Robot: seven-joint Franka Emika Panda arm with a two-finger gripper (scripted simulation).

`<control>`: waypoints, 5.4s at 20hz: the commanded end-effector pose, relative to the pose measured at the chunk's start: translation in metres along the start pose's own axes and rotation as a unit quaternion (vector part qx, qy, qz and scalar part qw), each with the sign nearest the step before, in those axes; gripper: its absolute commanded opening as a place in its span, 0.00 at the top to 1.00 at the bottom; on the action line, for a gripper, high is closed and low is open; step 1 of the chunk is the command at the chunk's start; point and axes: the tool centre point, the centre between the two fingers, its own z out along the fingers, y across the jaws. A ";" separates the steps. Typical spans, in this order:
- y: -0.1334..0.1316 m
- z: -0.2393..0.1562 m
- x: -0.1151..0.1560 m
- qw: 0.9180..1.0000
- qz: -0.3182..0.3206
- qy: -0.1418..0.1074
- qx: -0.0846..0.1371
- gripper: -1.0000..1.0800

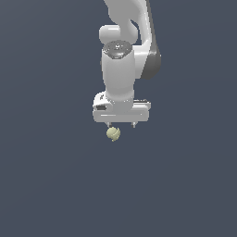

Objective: Pick up the object and move it to a goal position.

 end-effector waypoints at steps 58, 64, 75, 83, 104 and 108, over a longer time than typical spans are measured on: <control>0.049 0.160 -0.072 0.959 0.282 -0.019 -0.031 1.00; 0.049 0.160 -0.072 0.959 0.282 -0.019 -0.031 1.00; 0.037 0.145 -0.074 0.959 0.281 -0.019 -0.031 1.00; 0.002 0.100 -0.083 0.959 0.281 -0.019 -0.031 1.00; -0.152 -0.105 -0.117 0.959 0.282 -0.018 -0.033 1.00; -0.177 -0.137 -0.121 0.959 0.282 -0.018 -0.032 1.00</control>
